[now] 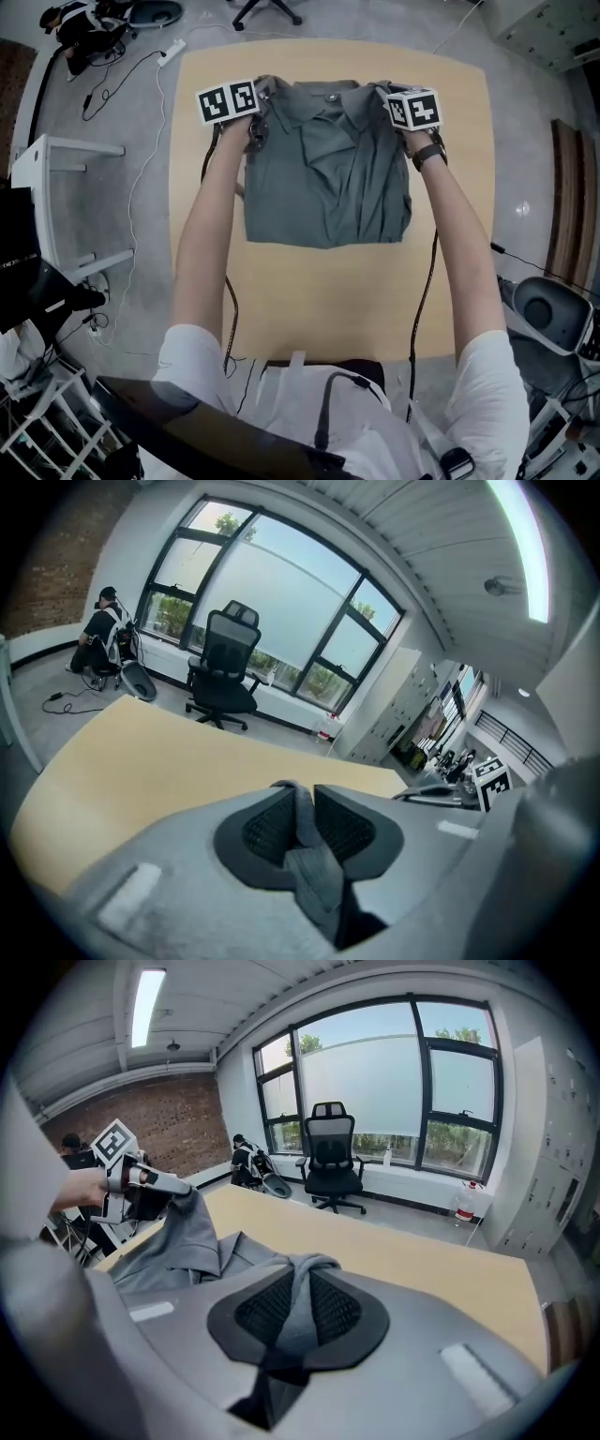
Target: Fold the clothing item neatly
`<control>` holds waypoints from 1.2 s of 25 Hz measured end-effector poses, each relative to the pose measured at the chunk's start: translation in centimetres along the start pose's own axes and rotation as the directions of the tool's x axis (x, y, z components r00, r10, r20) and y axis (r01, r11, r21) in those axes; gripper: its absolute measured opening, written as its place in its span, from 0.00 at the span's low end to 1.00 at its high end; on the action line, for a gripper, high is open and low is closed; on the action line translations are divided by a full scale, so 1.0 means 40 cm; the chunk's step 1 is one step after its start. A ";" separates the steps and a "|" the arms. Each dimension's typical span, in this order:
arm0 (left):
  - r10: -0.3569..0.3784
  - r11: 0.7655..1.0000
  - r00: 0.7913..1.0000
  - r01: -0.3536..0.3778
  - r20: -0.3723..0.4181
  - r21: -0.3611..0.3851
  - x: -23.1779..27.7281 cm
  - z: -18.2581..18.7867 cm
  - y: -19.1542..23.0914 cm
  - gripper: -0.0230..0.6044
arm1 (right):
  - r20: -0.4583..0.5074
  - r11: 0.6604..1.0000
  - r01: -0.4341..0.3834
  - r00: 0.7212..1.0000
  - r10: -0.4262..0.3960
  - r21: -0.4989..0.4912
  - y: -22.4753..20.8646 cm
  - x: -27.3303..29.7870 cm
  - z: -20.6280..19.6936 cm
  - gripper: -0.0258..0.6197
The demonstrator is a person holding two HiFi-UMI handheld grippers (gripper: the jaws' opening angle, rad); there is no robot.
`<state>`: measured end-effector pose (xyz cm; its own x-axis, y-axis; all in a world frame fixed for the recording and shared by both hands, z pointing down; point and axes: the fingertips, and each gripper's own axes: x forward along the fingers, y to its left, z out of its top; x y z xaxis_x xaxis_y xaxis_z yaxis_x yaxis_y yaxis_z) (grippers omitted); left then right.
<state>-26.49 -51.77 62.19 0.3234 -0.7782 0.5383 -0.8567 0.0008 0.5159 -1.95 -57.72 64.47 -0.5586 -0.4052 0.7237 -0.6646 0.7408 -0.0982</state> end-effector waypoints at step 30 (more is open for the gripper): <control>-0.157 0.916 0.971 0.076 0.178 0.393 -0.631 -0.323 -0.485 0.04 | 0.542 0.992 -0.085 0.840 0.021 0.093 0.588 -0.690 -0.113 0.05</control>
<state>-12.83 -24.03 47.19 0.3769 -0.8680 0.3234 -0.9185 -0.3052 0.2512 0.07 -26.69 45.28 -0.7522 -0.6153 0.2360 -0.6581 0.7194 -0.2221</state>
